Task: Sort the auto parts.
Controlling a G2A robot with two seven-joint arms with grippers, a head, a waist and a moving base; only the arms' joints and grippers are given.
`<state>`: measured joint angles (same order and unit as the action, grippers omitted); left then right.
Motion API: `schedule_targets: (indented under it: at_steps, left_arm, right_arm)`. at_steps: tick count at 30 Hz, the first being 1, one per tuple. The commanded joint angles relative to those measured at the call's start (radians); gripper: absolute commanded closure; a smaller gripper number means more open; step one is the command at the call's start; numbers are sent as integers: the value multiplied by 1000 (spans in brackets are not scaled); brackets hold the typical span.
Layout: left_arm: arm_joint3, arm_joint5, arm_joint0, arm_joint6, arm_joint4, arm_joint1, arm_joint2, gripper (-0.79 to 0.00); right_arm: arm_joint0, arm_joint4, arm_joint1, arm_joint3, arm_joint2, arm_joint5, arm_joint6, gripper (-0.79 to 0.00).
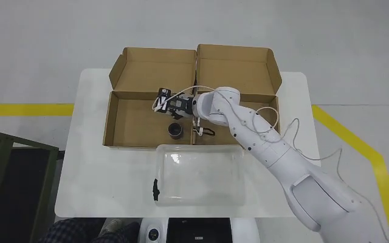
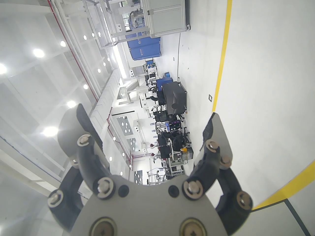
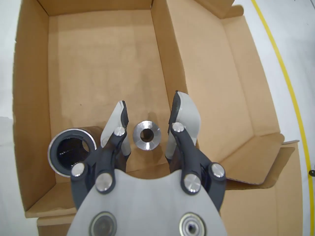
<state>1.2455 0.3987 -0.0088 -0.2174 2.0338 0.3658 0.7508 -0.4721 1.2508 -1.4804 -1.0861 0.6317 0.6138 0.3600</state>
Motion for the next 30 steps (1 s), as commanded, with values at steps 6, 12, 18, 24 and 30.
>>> schedule_targets:
  at_steps: [6, 12, 18, 24, 30]
  left_arm:
    - [0, 0, 0, 0, 0, 0, 0, -785]
    - [0, 0, 0, 0, 0, 0, 0, -785]
    - [0, 0, 0, 0, 0, 0, 0, -785]
    - [0, 0, 0, 0, 0, 0, 0, -785]
    - [0, 0, 0, 0, 0, 0, 0, -785]
  right_arm:
    - [-105, -11, 49, -198, 121, 14, 10, -351]
    - [-239, -24, 100, -394, 262, 53, 24, -363]
    - [-391, 2, 147, -565, 413, 76, 25, -369]
    - [-552, 40, 186, -671, 565, 92, -23, -366]
    - [-699, 85, 215, -754, 707, 100, -124, -360]
